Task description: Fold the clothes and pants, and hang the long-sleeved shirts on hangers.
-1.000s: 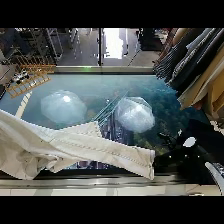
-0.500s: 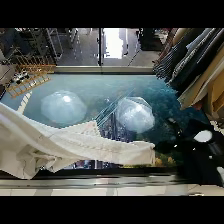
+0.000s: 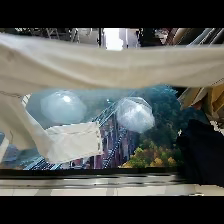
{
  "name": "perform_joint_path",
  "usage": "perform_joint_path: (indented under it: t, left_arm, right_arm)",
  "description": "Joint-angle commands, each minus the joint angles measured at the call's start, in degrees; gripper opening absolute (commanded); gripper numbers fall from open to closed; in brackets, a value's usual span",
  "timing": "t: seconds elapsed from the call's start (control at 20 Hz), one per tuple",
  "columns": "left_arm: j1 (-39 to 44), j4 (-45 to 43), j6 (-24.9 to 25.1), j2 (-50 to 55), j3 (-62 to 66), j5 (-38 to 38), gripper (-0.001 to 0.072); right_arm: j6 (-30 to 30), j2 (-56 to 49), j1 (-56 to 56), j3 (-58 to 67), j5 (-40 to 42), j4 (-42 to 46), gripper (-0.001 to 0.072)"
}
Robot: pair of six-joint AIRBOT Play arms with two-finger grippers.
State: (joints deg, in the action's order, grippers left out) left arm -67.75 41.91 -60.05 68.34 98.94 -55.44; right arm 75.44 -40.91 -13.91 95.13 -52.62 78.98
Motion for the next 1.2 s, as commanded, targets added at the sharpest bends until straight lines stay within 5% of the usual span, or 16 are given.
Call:
perform_joint_path:
  t: [0.0,0.2,0.35,0.55,0.75,1.15]
  left_arm:
    - [-9.90,2.93,3.50,-1.55,0.68,4.33,0.0017]
    - [-15.80,-32.81,-8.04,-0.07,0.63,3.37,0.0018]
    - [-11.91,-44.81,-8.13,1.66,0.57,-1.36,0.0018]
    - [-7.04,-55.71,-8.11,4.11,0.35,-7.50,0.0018]
    - [-5.46,-64.83,-8.11,6.84,0.22,-10.21,0.0018]
    - [3.67,-67.63,-6.56,17.68,0.20,-10.54,0.0018]
  right_arm:
    - [4.39,-0.57,-0.02,10.51,2.64,9.77,0.0033]
    - [6.12,-4.48,0.02,10.56,-11.80,7.93,0.0033]
    - [5.90,-9.70,0.04,9.09,-24.61,-1.03,0.0034]
    - [2.49,-11.08,0.04,-2.14,-29.38,-12.98,0.0033]
    - [2.38,-10.69,0.04,-15.74,-26.62,-12.81,0.0033]
    - [3.56,-14.91,0.04,-29.90,-7.43,-15.93,0.0033]
